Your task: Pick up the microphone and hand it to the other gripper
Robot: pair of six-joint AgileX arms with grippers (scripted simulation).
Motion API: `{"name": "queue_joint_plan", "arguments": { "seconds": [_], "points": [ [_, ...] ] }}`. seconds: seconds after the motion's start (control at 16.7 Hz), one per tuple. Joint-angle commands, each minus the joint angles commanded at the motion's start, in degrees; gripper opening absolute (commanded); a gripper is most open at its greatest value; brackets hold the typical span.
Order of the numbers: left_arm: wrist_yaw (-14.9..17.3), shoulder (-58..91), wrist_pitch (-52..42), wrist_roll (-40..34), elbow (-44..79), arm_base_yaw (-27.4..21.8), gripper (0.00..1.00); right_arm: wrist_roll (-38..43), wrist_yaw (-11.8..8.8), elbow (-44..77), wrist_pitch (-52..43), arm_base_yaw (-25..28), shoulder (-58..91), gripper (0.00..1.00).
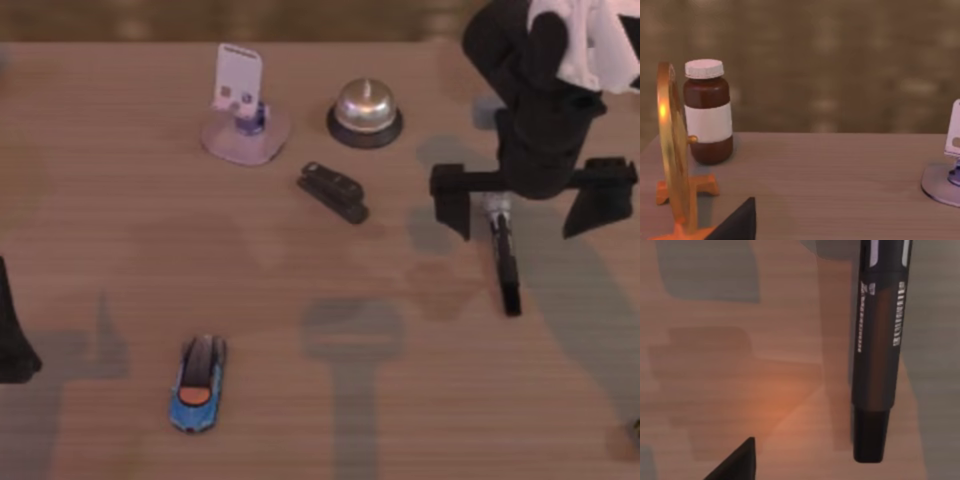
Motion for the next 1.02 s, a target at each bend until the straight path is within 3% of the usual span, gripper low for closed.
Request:
{"name": "queue_joint_plan", "arguments": {
  "seconds": [0.3, 0.72, 1.02],
  "points": [
    [0.0, 0.0, 0.0, 0.0, 0.0, 0.0, 1.00, -0.2, 0.0, -0.7, 1.1, -0.3, 0.3, 1.00],
    [0.0, 0.0, 0.0, 0.0, 0.0, 0.0, 1.00, -1.0, 0.0, -8.4, 16.5, -1.0, 7.6, 1.00],
    [0.0, 0.0, 0.0, 0.0, 0.0, 0.0, 1.00, -1.1, 0.0, -9.7, 18.9, -1.2, 9.0, 1.00]
  ]
}}
